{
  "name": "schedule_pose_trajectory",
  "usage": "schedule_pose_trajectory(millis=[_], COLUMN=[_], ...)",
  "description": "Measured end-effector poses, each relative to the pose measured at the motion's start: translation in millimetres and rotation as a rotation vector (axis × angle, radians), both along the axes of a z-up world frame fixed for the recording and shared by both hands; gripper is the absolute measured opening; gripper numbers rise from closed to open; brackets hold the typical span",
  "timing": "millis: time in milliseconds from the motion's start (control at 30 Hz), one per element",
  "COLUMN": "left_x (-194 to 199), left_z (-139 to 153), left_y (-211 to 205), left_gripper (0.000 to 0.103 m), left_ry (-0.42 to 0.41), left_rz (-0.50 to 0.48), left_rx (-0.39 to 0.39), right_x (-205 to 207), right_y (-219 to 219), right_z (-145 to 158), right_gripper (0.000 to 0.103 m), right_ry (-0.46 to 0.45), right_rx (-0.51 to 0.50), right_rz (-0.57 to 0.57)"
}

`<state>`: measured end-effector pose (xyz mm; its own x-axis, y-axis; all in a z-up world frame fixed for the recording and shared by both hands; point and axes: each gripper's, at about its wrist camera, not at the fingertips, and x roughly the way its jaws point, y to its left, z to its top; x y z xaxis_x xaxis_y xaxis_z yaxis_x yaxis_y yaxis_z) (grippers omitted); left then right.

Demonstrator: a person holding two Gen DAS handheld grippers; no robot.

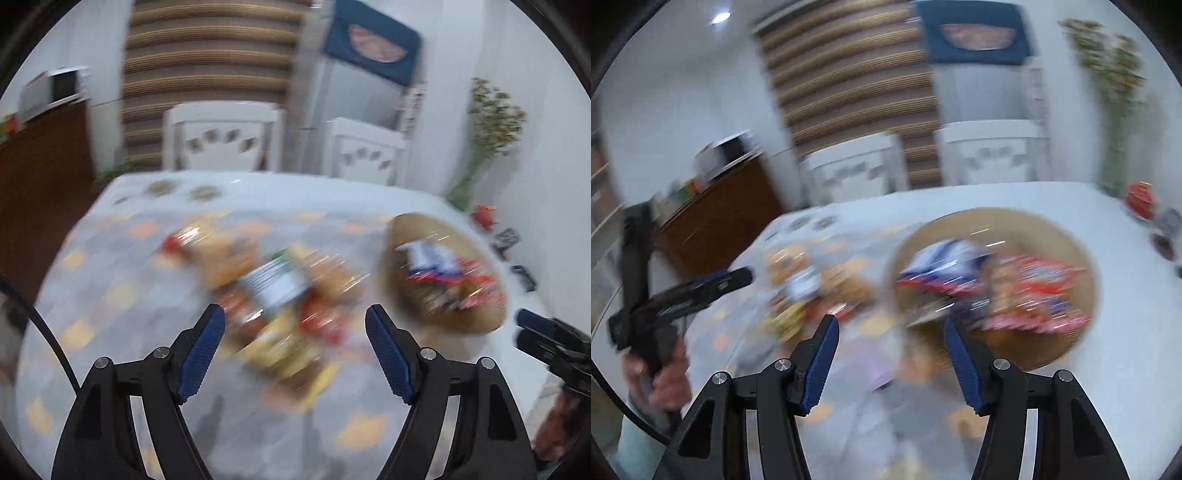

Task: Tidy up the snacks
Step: 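Carry both bags into the brown bowl and open both tools, then grasp the yellow peanut bag with left tool while right tool grasps the pink stick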

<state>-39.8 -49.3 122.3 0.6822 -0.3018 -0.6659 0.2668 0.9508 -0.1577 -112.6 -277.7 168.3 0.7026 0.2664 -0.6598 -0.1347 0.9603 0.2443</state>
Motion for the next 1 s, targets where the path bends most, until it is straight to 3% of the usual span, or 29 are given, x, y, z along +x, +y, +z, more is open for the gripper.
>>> schedule_pose_trajectory(millis=[133, 333, 500, 767, 867, 1000], left_x=[-10.8, -5.1, -7.6, -7.7, -2.3, 14.6], left_z=[-53.9, -99.8, -102.9, -104.6, -97.0, -85.1], left_y=[43.9, 55.1, 50.8, 41.5, 31.4, 2.6], left_gripper=[0.077, 0.077, 0.077, 0.077, 0.077, 0.077], left_ry=[0.095, 0.174, 0.156, 0.177, 0.234, 0.265], left_rz=[0.095, 0.132, 0.118, 0.094, 0.067, 0.041], left_rx=[0.001, -0.047, -0.023, 0.015, -0.05, -0.106], right_x=[-6.3, 17.2, 28.3, 27.3, 35.7, 51.8], right_y=[45.8, 52.6, 40.7, 31.9, 35.4, 44.2], right_z=[-37.8, -84.3, -112.6, -110.4, -105.3, -97.1], right_gripper=[0.057, 0.057, 0.057, 0.057, 0.057, 0.057], right_ry=[0.022, 0.069, 0.128, 0.125, 0.164, 0.145], right_rx=[-0.019, 0.003, 0.037, -0.001, -0.084, -0.205], right_rz=[0.107, 0.091, 0.03, -0.057, -0.066, -0.067])
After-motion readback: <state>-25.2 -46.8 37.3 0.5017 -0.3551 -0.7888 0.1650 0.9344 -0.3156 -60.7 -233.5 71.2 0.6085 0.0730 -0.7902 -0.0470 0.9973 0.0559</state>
